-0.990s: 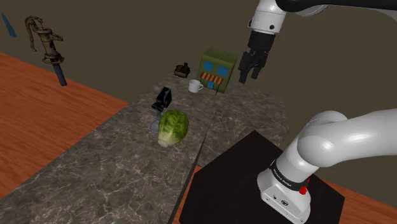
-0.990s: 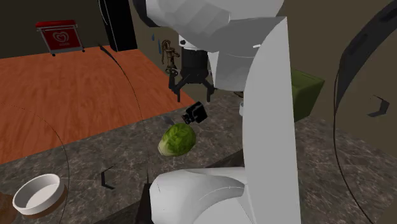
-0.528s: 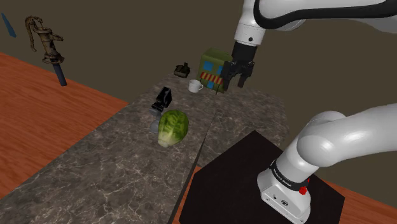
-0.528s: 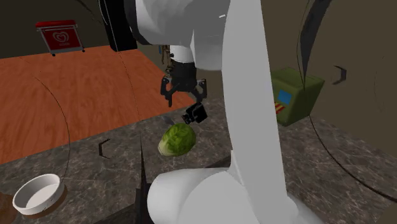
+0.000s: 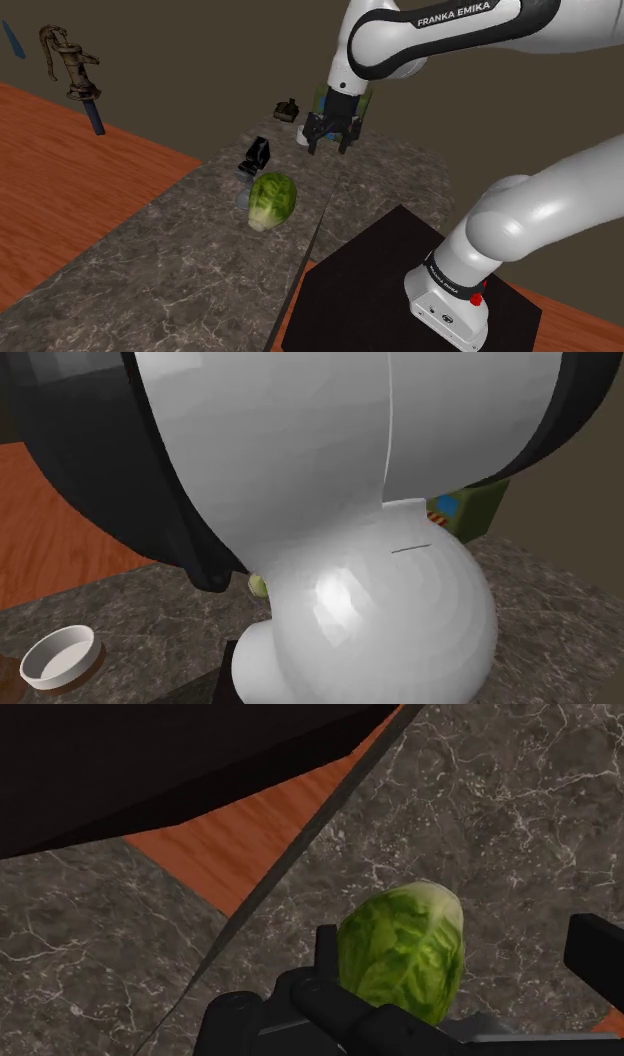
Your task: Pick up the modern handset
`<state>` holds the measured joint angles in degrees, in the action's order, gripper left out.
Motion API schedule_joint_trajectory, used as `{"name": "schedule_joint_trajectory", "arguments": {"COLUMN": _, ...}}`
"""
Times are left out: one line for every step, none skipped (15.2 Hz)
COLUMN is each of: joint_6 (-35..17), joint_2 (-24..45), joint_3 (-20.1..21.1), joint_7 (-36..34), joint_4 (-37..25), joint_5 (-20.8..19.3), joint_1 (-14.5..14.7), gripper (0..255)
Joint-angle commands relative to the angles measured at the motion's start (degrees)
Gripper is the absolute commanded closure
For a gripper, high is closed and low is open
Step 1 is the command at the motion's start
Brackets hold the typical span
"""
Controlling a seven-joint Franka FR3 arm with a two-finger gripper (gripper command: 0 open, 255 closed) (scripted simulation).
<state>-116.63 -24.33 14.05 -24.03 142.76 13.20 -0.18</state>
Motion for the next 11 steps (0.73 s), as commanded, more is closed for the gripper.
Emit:
{"name": "schedule_joint_trajectory", "arguments": {"joint_6": -4.5, "joint_2": 4.6, "joint_3": 1.6, "joint_7": -3.9, "joint_4": -1.2, "joint_5": 0.4, "joint_1": -0.5, "gripper": 0}}
{"name": "schedule_joint_trajectory", "arguments": {"joint_6": -6.4, "joint_2": 6.8, "joint_3": 2.4, "joint_7": -5.8, "joint_4": -1.8, "joint_5": 0.3, "joint_1": -0.8, "gripper": 0}}
{"name": "schedule_joint_trajectory", "arguments": {"joint_6": -8.3, "joint_2": 9.0, "joint_3": 3.1, "joint_7": -7.8, "joint_4": -2.6, "joint_5": 0.2, "joint_1": -1.1, "gripper": 0}}
{"name": "schedule_joint_trajectory", "arguments": {"joint_6": -10.1, "joint_2": 11.2, "joint_3": 3.7, "joint_7": -9.7, "joint_4": -3.4, "joint_5": 0.0, "joint_1": -1.3, "gripper": 0}}
{"name": "schedule_joint_trajectory", "arguments": {"joint_6": -11.9, "joint_2": 13.5, "joint_3": 4.3, "joint_7": -11.8, "joint_4": -4.3, "joint_5": -0.4, "joint_1": -1.6, "gripper": 0}}
{"name": "schedule_joint_trajectory", "arguments": {"joint_6": -13.6, "joint_2": 15.7, "joint_3": 4.8, "joint_7": -13.8, "joint_4": -5.2, "joint_5": -0.9, "joint_1": -1.8, "gripper": 0}}
{"name": "schedule_joint_trajectory", "arguments": {"joint_6": -15.3, "joint_2": 18.1, "joint_3": 5.2, "joint_7": -15.9, "joint_4": -6.3, "joint_5": -1.5, "joint_1": -2.0, "gripper": 0}}
{"name": "schedule_joint_trajectory", "arguments": {"joint_6": -16.8, "joint_2": 20.4, "joint_3": 5.5, "joint_7": -18.0, "joint_4": -7.4, "joint_5": -2.3, "joint_1": -2.2, "gripper": 0}}
{"name": "schedule_joint_trajectory", "arguments": {"joint_6": -18.3, "joint_2": 22.7, "joint_3": 5.7, "joint_7": -20.2, "joint_4": -8.5, "joint_5": -3.1, "joint_1": -2.3, "gripper": 0}}
{"name": "schedule_joint_trajectory", "arguments": {"joint_6": -19.7, "joint_2": 25.0, "joint_3": 5.9, "joint_7": -22.4, "joint_4": -9.8, "joint_5": -4.1, "joint_1": -2.3, "gripper": 0}}
{"name": "schedule_joint_trajectory", "arguments": {"joint_6": -21.1, "joint_2": 27.4, "joint_3": 5.9, "joint_7": -24.6, "joint_4": -11.1, "joint_5": -5.1, "joint_1": -2.3, "gripper": 0}}
